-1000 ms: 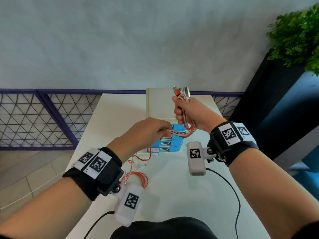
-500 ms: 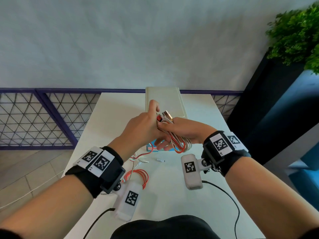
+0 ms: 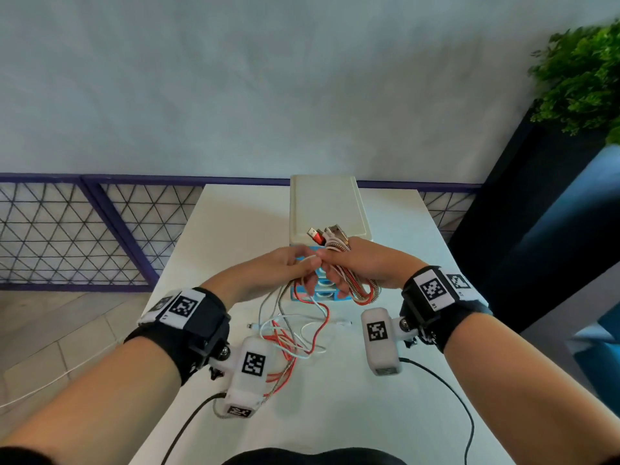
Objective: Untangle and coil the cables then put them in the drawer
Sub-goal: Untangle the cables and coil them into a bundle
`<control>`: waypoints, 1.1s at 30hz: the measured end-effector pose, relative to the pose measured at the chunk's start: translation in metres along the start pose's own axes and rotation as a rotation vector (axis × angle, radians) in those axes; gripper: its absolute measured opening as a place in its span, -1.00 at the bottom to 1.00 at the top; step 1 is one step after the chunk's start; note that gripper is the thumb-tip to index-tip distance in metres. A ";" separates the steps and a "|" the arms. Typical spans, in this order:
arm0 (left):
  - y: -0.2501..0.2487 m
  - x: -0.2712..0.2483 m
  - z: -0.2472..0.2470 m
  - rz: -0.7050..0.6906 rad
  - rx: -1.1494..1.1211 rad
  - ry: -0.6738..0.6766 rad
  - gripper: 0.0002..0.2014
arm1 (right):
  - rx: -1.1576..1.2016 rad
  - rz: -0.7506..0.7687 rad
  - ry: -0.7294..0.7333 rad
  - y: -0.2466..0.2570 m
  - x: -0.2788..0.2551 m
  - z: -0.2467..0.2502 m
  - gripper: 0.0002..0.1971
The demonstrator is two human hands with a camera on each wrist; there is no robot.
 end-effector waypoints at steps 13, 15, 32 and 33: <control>0.022 -0.001 -0.009 0.039 -0.270 -0.087 -0.66 | 0.074 -0.034 0.004 -0.021 0.008 -0.001 -0.76; 0.022 -0.003 -0.015 0.124 -0.410 -0.031 -0.65 | -0.026 0.007 -0.035 -0.019 0.008 0.002 -0.74; 0.014 -0.035 -0.017 0.287 -0.306 0.256 -0.75 | -0.075 0.060 -0.091 -0.024 0.005 -0.003 -0.72; 0.013 -0.033 -0.016 0.262 -0.257 0.199 -0.75 | -0.036 0.061 -0.105 -0.024 0.006 -0.004 -0.73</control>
Point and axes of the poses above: each hand's wrist, its own x-axis towards the middle knuckle, its own z-axis out of the back of the hand, y = z × x, the point moved 5 cm from there along x, towards the middle knuckle, and after that the axes turned 5 degrees about y, right-handed, at the moved point
